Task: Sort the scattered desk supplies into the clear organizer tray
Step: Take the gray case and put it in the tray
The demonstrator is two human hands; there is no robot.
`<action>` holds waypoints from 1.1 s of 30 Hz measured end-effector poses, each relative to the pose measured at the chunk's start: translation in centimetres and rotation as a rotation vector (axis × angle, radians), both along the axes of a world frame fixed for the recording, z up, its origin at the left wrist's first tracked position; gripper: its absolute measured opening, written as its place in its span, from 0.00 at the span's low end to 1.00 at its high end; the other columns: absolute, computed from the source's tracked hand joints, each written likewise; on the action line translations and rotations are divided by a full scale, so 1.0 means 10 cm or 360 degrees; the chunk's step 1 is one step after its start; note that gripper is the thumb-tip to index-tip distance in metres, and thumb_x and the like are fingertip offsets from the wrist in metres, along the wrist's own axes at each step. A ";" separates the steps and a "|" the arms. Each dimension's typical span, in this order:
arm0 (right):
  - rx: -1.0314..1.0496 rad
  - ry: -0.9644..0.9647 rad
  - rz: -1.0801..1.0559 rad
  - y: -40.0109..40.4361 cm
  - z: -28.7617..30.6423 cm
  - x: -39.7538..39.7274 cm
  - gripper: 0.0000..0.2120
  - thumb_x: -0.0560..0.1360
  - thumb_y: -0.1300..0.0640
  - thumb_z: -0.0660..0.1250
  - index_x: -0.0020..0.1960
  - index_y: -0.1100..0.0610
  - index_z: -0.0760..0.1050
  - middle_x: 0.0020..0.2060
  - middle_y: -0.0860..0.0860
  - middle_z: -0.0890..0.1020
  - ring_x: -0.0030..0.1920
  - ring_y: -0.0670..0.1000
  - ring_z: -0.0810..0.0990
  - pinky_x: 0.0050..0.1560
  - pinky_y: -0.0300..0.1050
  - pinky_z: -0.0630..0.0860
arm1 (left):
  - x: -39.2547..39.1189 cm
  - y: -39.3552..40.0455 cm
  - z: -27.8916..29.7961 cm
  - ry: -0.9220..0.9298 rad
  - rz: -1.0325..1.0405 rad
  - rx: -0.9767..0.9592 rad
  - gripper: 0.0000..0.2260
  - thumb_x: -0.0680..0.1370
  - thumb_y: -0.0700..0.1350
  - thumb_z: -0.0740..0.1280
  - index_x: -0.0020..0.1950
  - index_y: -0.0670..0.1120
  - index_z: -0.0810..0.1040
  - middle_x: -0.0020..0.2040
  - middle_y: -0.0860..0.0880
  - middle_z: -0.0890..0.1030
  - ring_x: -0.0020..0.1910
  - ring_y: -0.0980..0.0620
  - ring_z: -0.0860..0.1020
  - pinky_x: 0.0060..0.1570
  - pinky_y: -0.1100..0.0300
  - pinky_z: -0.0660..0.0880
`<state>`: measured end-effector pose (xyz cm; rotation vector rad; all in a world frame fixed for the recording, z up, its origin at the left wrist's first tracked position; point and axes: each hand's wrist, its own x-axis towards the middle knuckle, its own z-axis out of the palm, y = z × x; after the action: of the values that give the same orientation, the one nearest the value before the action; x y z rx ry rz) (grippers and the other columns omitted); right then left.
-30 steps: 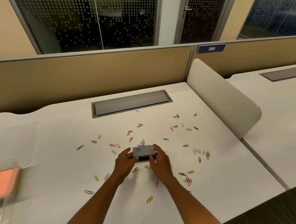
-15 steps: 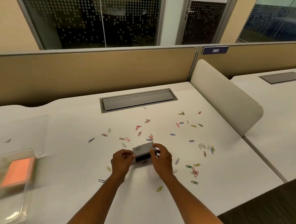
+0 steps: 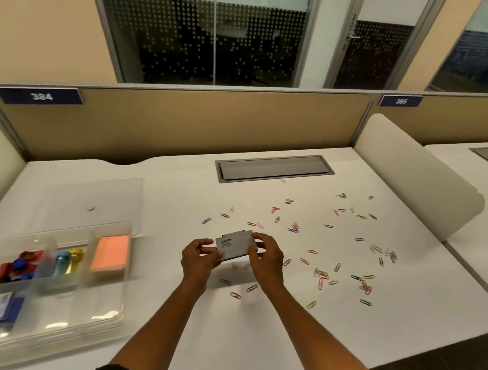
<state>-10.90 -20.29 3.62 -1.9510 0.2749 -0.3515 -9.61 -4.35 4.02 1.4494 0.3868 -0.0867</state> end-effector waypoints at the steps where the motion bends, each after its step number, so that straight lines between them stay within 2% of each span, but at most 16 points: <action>1: 0.0000 -0.0012 0.0015 0.11 0.01 0.00 0.12 0.77 0.62 0.65 0.60 0.57 0.75 0.58 0.52 0.79 0.53 0.46 0.78 0.42 0.28 0.77 | -0.02 0.11 0.02 -0.0019 0.0024 -0.0004 0.16 0.68 0.31 0.74 0.51 0.41 0.76 0.45 0.38 0.81 0.46 0.41 0.82 0.44 0.49 0.81; 8: -0.0004 -0.0084 0.0171 0.82 0.08 0.04 0.13 0.75 0.66 0.65 0.59 0.58 0.77 0.55 0.52 0.81 0.50 0.45 0.80 0.45 0.29 0.76 | -0.10 0.87 0.06 -0.0095 0.0177 -0.0028 0.17 0.66 0.30 0.74 0.52 0.39 0.76 0.47 0.39 0.81 0.48 0.41 0.81 0.47 0.48 0.81; 11: 0.0125 -0.0065 0.0213 1.12 0.15 0.06 0.12 0.75 0.64 0.66 0.58 0.58 0.78 0.53 0.51 0.82 0.49 0.46 0.81 0.45 0.29 0.76 | -0.13 1.18 0.10 -0.0130 0.0227 -0.0074 0.16 0.67 0.28 0.73 0.51 0.40 0.77 0.48 0.38 0.82 0.48 0.41 0.81 0.47 0.50 0.80; 15: 0.0431 0.0099 0.0186 1.52 0.21 0.10 0.12 0.73 0.61 0.70 0.56 0.56 0.78 0.49 0.48 0.83 0.49 0.46 0.81 0.41 0.26 0.74 | -0.23 1.55 0.20 -0.0190 0.0281 -0.0090 0.14 0.68 0.25 0.69 0.46 0.42 0.77 0.44 0.40 0.82 0.45 0.43 0.81 0.41 0.57 0.80; 17: 0.0570 0.0178 0.0205 1.70 0.20 0.12 0.12 0.72 0.60 0.71 0.55 0.56 0.79 0.47 0.49 0.84 0.48 0.47 0.82 0.46 0.31 0.76 | -0.26 1.74 0.23 -0.0223 0.0310 -0.0050 0.13 0.67 0.26 0.70 0.46 0.41 0.78 0.44 0.41 0.83 0.44 0.44 0.81 0.39 0.59 0.80; 20: 0.0760 0.0250 0.0336 2.01 0.18 0.12 0.08 0.73 0.62 0.70 0.52 0.55 0.80 0.45 0.51 0.85 0.44 0.49 0.84 0.52 0.45 0.80 | -0.33 2.04 0.25 -0.0235 0.0335 0.0009 0.11 0.68 0.28 0.71 0.46 0.41 0.78 0.45 0.42 0.83 0.46 0.46 0.82 0.41 0.56 0.80; 24: 0.0828 0.0258 0.0467 2.40 0.23 0.11 0.07 0.74 0.64 0.68 0.48 0.54 0.80 0.45 0.55 0.85 0.44 0.51 0.84 0.49 0.46 0.81 | -0.40 2.43 0.25 -0.0244 0.0417 0.0251 0.11 0.68 0.30 0.71 0.44 0.44 0.77 0.44 0.45 0.83 0.46 0.49 0.82 0.42 0.57 0.79; 27: 0.0722 0.0280 0.0563 2.69 0.25 0.09 0.08 0.75 0.65 0.67 0.49 0.54 0.80 0.45 0.54 0.85 0.45 0.52 0.84 0.47 0.45 0.81 | -0.48 2.71 0.21 -0.0297 0.0495 0.0657 0.08 0.72 0.33 0.69 0.45 0.45 0.77 0.45 0.46 0.82 0.46 0.48 0.81 0.43 0.60 0.77; 29: 0.0549 0.0262 0.0675 2.88 0.27 0.06 0.09 0.75 0.64 0.67 0.50 0.53 0.81 0.45 0.51 0.85 0.45 0.50 0.83 0.46 0.44 0.81 | -0.56 2.91 0.20 -0.0325 0.0556 0.0945 0.07 0.74 0.34 0.68 0.50 0.43 0.78 0.49 0.44 0.81 0.47 0.50 0.78 0.43 0.64 0.74; 33: -0.0040 0.0230 0.0947 3.22 0.23 0.01 0.09 0.76 0.61 0.66 0.55 0.56 0.81 0.48 0.51 0.84 0.47 0.49 0.82 0.49 0.41 0.79 | -0.72 3.31 0.15 -0.0303 0.0582 0.1227 0.12 0.76 0.37 0.68 0.58 0.42 0.76 0.57 0.43 0.79 0.56 0.46 0.77 0.54 0.56 0.75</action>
<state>-10.80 11.88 5.93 -1.9816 -0.2226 0.1763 -16.77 28.76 5.50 2.0914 0.5539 0.5465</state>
